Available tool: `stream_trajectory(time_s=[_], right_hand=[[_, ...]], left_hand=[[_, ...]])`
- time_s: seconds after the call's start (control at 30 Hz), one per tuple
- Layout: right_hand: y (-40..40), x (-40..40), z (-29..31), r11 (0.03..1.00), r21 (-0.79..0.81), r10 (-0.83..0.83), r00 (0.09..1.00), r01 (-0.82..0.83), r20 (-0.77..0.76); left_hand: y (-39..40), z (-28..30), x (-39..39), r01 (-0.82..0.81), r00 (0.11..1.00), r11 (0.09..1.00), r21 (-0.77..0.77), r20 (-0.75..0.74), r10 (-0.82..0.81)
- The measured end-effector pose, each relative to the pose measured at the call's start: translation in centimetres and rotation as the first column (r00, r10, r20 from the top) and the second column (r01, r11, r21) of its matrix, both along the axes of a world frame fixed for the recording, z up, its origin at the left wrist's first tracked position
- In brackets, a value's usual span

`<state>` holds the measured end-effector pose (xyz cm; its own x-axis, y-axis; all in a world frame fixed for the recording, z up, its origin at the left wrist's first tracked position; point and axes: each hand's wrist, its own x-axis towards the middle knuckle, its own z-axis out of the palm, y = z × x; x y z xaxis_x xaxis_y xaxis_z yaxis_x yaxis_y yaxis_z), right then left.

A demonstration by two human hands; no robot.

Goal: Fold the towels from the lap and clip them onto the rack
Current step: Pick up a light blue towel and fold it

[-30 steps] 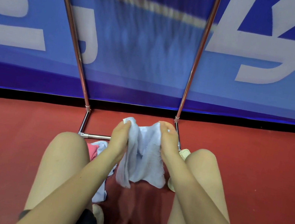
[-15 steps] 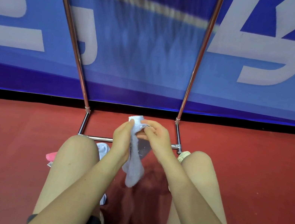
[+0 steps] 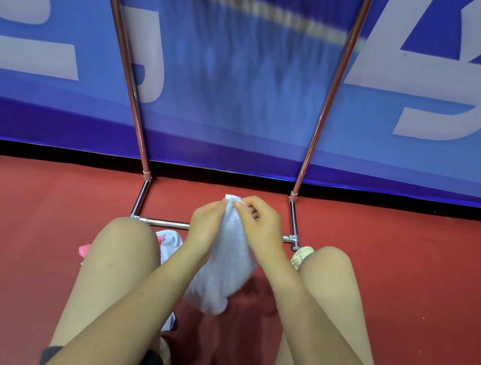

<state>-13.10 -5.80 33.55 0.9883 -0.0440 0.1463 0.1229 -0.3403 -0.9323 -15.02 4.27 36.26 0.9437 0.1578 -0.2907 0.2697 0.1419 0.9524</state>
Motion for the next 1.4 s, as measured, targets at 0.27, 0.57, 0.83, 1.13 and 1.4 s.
stream_trajectory(time_s=[0.27,0.57,0.83,1.13,1.4], right_hand=[[-0.4,-0.1,0.7,0.973,0.218,-0.045,0.987,0.078,-0.152],[-1.2,-1.2,0.8,0.986,0.039,0.166,0.971,-0.161,-0.175],[-3.6,-2.9,-1.7,0.737,-0.604,0.216,0.952,-0.304,-0.215],[-5.8,-2.9,-1.1,0.710,-0.694,0.084,0.965,0.118,0.250],[-5.7,-2.1,-1.4,0.836,-0.527,-0.166,0.986,0.150,0.018]], left_hand=[[0.4,-1.1,0.2,0.108,0.992,0.963,0.248,0.033,-0.120],[1.7,-1.4,0.8,0.030,0.993,0.987,0.159,0.105,-0.047],[3.4,-1.8,1.1,-0.009,0.990,0.978,0.210,0.139,-0.021],[3.7,-3.0,1.2,-0.061,0.982,0.953,0.296,0.186,0.005],[2.4,-2.8,0.9,-0.031,0.955,0.923,0.383,0.283,-0.085]])
